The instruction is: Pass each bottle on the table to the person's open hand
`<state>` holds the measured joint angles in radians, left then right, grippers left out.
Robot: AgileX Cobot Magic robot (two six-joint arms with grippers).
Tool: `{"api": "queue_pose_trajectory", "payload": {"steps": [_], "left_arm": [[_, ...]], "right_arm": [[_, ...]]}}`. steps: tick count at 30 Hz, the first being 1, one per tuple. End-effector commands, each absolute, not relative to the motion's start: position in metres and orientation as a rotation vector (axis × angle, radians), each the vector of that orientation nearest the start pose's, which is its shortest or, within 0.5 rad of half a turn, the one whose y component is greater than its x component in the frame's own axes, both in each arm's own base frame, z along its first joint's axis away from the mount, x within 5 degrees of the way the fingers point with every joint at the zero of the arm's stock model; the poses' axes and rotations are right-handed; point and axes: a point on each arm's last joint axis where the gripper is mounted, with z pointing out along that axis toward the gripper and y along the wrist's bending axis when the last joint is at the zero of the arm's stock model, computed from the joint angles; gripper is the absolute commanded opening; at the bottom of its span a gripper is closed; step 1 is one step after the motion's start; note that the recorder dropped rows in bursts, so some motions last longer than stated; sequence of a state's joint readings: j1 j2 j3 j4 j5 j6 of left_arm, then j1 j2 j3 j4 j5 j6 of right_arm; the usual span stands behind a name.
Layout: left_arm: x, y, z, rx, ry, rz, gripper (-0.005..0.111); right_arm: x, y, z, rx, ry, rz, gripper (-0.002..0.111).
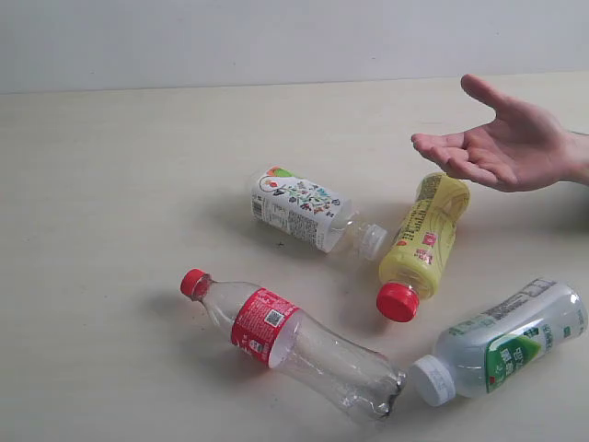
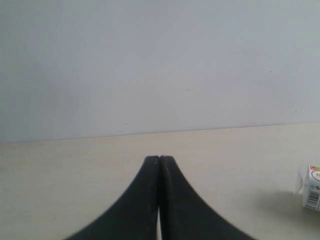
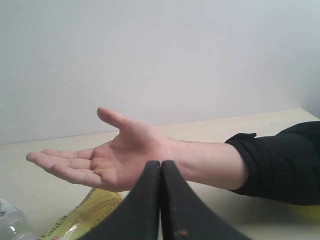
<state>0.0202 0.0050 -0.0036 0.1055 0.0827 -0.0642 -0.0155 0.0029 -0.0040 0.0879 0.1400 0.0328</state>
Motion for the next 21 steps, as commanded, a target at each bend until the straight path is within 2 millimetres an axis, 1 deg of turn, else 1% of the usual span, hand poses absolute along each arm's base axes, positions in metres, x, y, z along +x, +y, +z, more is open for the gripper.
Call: {"api": "queue_pose_trajectory", "payload": {"steps": [1, 17, 21], "left_arm": [[0.0564, 0.0022, 0.2056, 0.006, 1.568, 0.06, 0.0], [0.0564, 0.0022, 0.2056, 0.006, 1.568, 0.06, 0.0], [0.0564, 0.0024, 0.2056, 0.028, 1.568, 0.084, 0.0]], "right_arm": [[0.0564, 0.0003, 0.2012, 0.094, 1.614, 0.087, 0.0], [0.0564, 0.0003, 0.2012, 0.092, 1.614, 0.085, 0.0], [0.0564, 0.0003, 0.2012, 0.092, 1.614, 0.085, 0.0]]}}
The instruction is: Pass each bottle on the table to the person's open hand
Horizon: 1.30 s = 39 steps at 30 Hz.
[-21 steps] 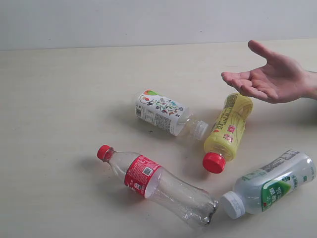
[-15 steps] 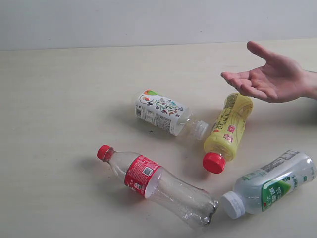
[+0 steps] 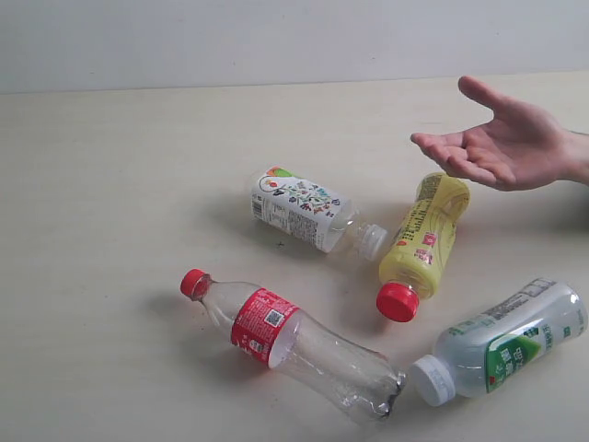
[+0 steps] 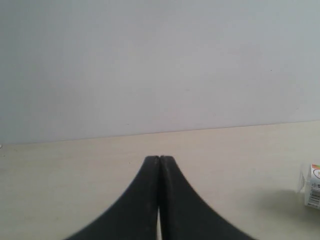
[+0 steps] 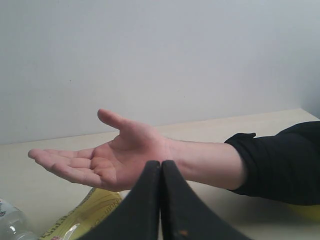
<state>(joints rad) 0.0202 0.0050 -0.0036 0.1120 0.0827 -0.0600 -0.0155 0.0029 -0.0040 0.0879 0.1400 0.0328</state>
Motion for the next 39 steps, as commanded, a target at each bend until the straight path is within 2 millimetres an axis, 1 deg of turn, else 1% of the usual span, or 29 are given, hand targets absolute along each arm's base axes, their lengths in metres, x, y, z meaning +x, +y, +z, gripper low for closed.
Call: {"api": "queue_pose_trajectory", "payload": {"steps": [1, 5, 6, 7, 10, 14, 15, 16, 17, 19, 20, 21, 22, 23, 25, 28, 29, 31, 33, 36, 37, 38, 39], "left_arm": [[0.056, 0.002, 0.206, 0.028, 1.568, 0.084, 0.0], [0.056, 0.002, 0.206, 0.028, 1.563, 0.084, 0.0], [0.056, 0.002, 0.212, 0.066, 1.494, 0.115, 0.0], [0.056, 0.001, 0.218, 0.028, 1.434, 0.063, 0.0], [0.056, 0.001, 0.217, -0.112, 1.437, -0.094, 0.0], [0.055, 0.0, 0.223, -0.174, 1.365, -0.192, 0.0], [0.054, 0.0, 0.226, -0.265, 1.322, -0.321, 0.0], [0.054, 0.0, 0.228, -0.32, 1.286, -0.407, 0.0], [0.053, -0.001, 0.23, -0.331, 1.265, -0.436, 0.0], [0.051, -0.004, 0.238, -0.264, 1.191, -0.454, 0.0], [0.048, -0.009, 0.244, -0.183, 1.129, -0.462, 0.0], [0.048, -0.014, 0.248, -0.113, 1.103, -0.489, 0.0], [0.049, -0.019, 0.251, -0.072, 1.099, -0.531, 0.0], [0.051, -0.024, 0.259, -0.018, 1.112, -0.553, 0.0], [0.058, -0.03, 0.277, 0.058, 1.147, -0.57, 0.0], [0.077, -0.033, 0.301, 0.076, 1.188, -0.609, 0.0], [0.082, -0.034, 0.312, 0.09, 1.179, -0.613, 0.0], [0.094, -0.035, 0.328, 0.095, 1.179, -0.622, 0.0], [0.105, -0.037, 0.351, 0.139, 1.148, -0.628, 0.0], [0.115, -0.046, 0.386, 0.311, 1.092, -0.587, 0.0], [0.119, -0.048, 0.393, 0.372, 1.092, -0.561, 0.0], [0.124, -0.051, 0.401, 0.463, 1.113, -0.491, 0.0], [0.13, -0.053, 0.404, 0.508, 1.156, -0.451, 0.0]], "right_arm": [[0.056, 0.0, 0.201, 0.092, 1.614, 0.085, 0.0], [0.056, 0.0, 0.201, 0.094, 1.614, 0.087, 0.0], [0.056, 0.0, 0.201, 0.094, 1.614, 0.087, 0.0], [0.056, 0.0, 0.201, 0.094, 1.614, 0.087, 0.0], [0.056, 0.0, 0.201, 0.092, 1.614, 0.085, 0.0], [0.056, 0.0, 0.201, 0.094, 1.614, 0.087, 0.0], [0.056, 0.0, 0.201, 0.094, 1.614, 0.087, 0.0], [0.056, 0.0, 0.201, 0.092, 1.614, 0.085, 0.0], [0.056, 0.0, 0.201, 0.092, 1.614, 0.085, 0.0], [0.056, 0.0, 0.201, 0.092, 1.614, 0.085, 0.0], [0.056, 0.0, 0.201, 0.092, 1.614, 0.085, 0.0], [0.056, 0.0, 0.201, 0.092, 1.614, 0.085, 0.0], [0.056, 0.0, 0.201, 0.094, 1.614, 0.086, 0.0], [0.056, 0.0, 0.201, 0.094, 1.614, 0.086, 0.0], [0.056, 0.0, 0.201, 0.094, 1.614, 0.086, 0.0], [0.056, 0.0, 0.201, 0.094, 1.614, 0.086, 0.0], [0.056, 0.0, 0.201, 0.094, 1.614, 0.086, 0.0], [0.056, 0.0, 0.201, 0.094, 1.614, 0.086, 0.0], [0.056, 0.0, 0.201, 0.094, 1.614, 0.086, 0.0], [0.056, 0.0, 0.201, 0.094, 1.614, 0.086, 0.0], [0.056, 0.0, 0.201, 0.094, 1.614, 0.086, 0.0], [0.056, 0.0, 0.201, 0.094, 1.614, 0.086, 0.0], [0.056, 0.0, 0.201, 0.094, 1.614, 0.086, 0.0]]}}
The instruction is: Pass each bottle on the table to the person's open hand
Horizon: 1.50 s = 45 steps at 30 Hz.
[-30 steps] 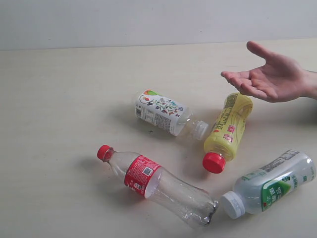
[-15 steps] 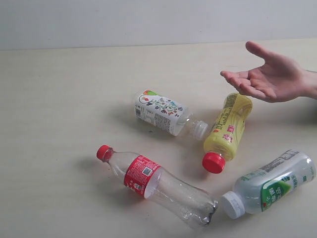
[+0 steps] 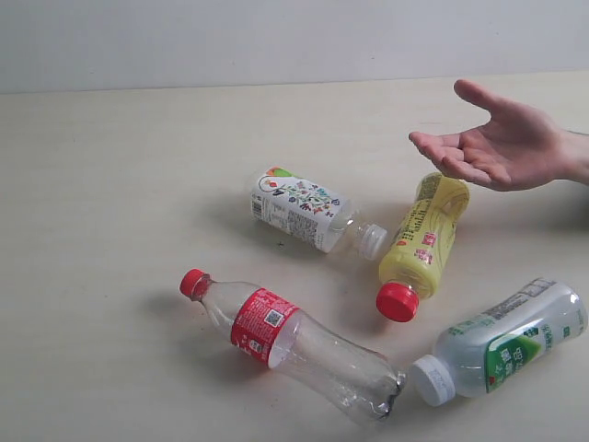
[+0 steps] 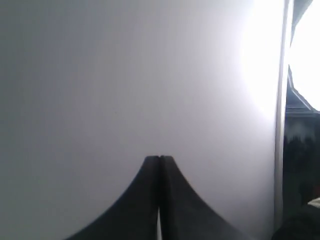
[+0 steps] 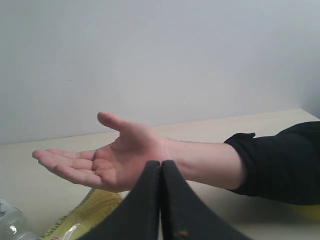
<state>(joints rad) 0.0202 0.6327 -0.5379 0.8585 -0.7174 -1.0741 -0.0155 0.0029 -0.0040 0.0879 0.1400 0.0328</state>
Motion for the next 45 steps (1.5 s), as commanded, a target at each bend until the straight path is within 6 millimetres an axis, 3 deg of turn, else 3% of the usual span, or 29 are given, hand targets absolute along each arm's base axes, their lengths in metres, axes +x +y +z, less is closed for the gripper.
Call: {"api": "queue_pose_trajectory", "payload": {"steps": [1, 5, 9, 12, 17, 20, 23, 26, 28, 31, 33, 36, 39, 41, 42, 45], "left_arm": [[0.136, -0.052, 0.407, 0.547, 1.217, -0.398, 0.0], [0.165, -0.042, 0.413, 0.644, 1.414, -0.124, 0.0], [0.184, -0.032, 0.424, 0.609, 1.402, 0.031, 0.0], [0.194, -0.023, 0.426, 0.655, 1.375, 0.253, 0.0], [0.203, 0.012, 0.417, 0.755, 1.385, 0.969, 0.0], [0.207, 0.039, 0.413, 0.537, 1.526, 1.198, 0.0], [0.221, 0.06, 0.406, 0.275, 1.792, 1.225, 0.0], [0.24, 0.056, 0.397, 0.315, 2.145, 1.028, 0.0], [0.253, 0.037, 0.389, 0.425, 2.376, 0.676, 0.0], [0.265, -0.002, 0.369, 0.821, 2.561, 0.111, 0.0], [0.274, -0.032, 0.362, 0.929, 2.473, -0.24, 0.0], [0.277, -0.069, 0.356, 0.947, 2.408, -0.543, 0.0], [0.273, -0.101, 0.35, 1.125, 2.347, -0.611, 0.0], [0.264, -0.133, 0.344, 1.321, 2.28, -0.636, 0.0], [0.253, -0.156, 0.341, 1.42, 2.241, -0.681, 0.0], [0.231, -0.196, 0.334, 1.692, 2.09, -0.71, 0.001]], "right_arm": [[0.056, 0.0, 0.201, 0.094, 1.614, 0.086, 0.0], [0.056, 0.0, 0.201, 0.092, 1.614, 0.085, 0.0], [0.056, 0.0, 0.201, 0.092, 1.614, 0.085, 0.0], [0.056, 0.0, 0.201, 0.094, 1.614, 0.087, 0.0], [0.056, 0.0, 0.201, 0.092, 1.614, 0.085, 0.0], [0.056, 0.0, 0.201, 0.092, 1.614, 0.085, 0.0], [0.056, 0.0, 0.201, 0.092, 1.614, 0.085, 0.0], [0.056, 0.0, 0.201, 0.092, 1.614, 0.085, 0.0], [0.056, 0.0, 0.201, 0.092, 1.614, 0.085, 0.0], [0.056, 0.0, 0.201, 0.092, 1.614, 0.085, 0.0], [0.056, 0.0, 0.201, 0.092, 1.614, 0.085, 0.0], [0.056, 0.0, 0.201, 0.092, 1.614, 0.085, 0.0], [0.056, 0.0, 0.201, 0.094, 1.614, 0.087, 0.0], [0.056, 0.0, 0.201, 0.094, 1.614, 0.087, 0.0], [0.056, 0.0, 0.201, 0.092, 1.614, 0.085, 0.0], [0.056, 0.0, 0.201, 0.092, 1.614, 0.085, 0.0]]}}
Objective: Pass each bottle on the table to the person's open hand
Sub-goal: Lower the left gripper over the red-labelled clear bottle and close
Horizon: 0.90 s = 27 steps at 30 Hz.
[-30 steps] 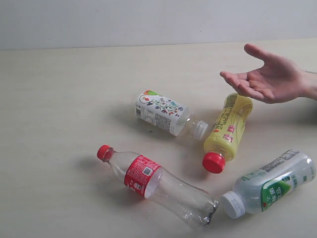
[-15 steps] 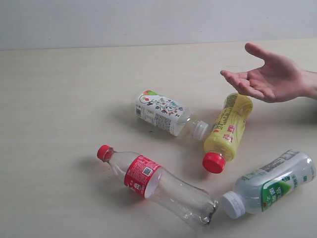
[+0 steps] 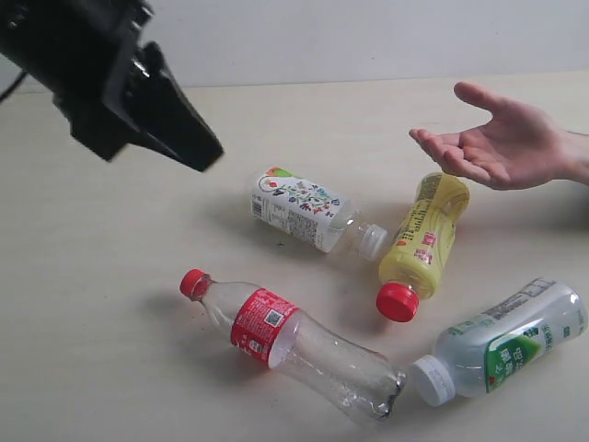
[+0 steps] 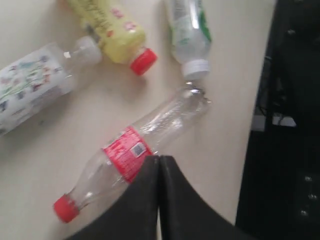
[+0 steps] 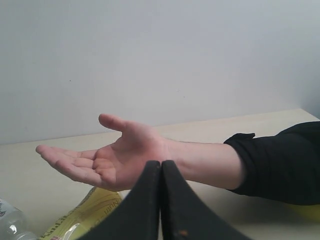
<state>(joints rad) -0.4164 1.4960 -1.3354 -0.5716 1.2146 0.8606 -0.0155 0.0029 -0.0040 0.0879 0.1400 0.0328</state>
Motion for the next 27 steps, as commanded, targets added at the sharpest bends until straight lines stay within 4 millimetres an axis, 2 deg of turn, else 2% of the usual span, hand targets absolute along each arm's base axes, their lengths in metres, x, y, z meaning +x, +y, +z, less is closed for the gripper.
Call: {"api": "queue_pose_trajectory", "payload": {"steps": [1, 2, 4, 5, 6, 7, 10, 18, 24, 27], "left_arm": [[0.222, -0.212, 0.329, 1.828, 1.994, -0.698, 0.007], [0.218, -0.22, 0.326, 1.878, 1.946, -0.682, 0.011], [0.204, -0.246, 0.313, 2.039, 1.827, -0.578, 0.03], [0.202, -0.25, 0.311, 2.041, 1.831, -0.558, 0.034], [0.199, -0.258, 0.305, 2.069, 1.827, -0.518, 0.043], [0.198, -0.26, 0.301, 2.109, 1.813, -0.47, 0.046], [0.202, -0.262, 0.286, 2.284, 1.716, -0.162, 0.055], [0.217, -0.277, 0.255, 2.306, 1.724, -0.12, 0.057], [0.224, -0.285, 0.228, 2.339, 1.78, -0.123, 0.065], [0.226, -0.287, 0.22, 2.354, 1.777, -0.114, 0.065]], "right_arm": [[0.056, 0.0, 0.201, 0.094, 1.614, 0.087, 0.0], [0.056, 0.0, 0.201, 0.094, 1.614, 0.087, 0.0], [0.056, 0.0, 0.201, 0.094, 1.614, 0.087, 0.0], [0.056, 0.0, 0.201, 0.094, 1.614, 0.087, 0.0], [0.056, 0.0, 0.201, 0.094, 1.614, 0.087, 0.0], [0.056, 0.0, 0.201, 0.094, 1.614, 0.087, 0.0], [0.056, 0.0, 0.201, 0.094, 1.614, 0.087, 0.0], [0.056, 0.0, 0.201, 0.094, 1.614, 0.087, 0.0], [0.056, 0.0, 0.201, 0.094, 1.614, 0.087, 0.0], [0.056, 0.0, 0.201, 0.094, 1.614, 0.087, 0.0]]}}
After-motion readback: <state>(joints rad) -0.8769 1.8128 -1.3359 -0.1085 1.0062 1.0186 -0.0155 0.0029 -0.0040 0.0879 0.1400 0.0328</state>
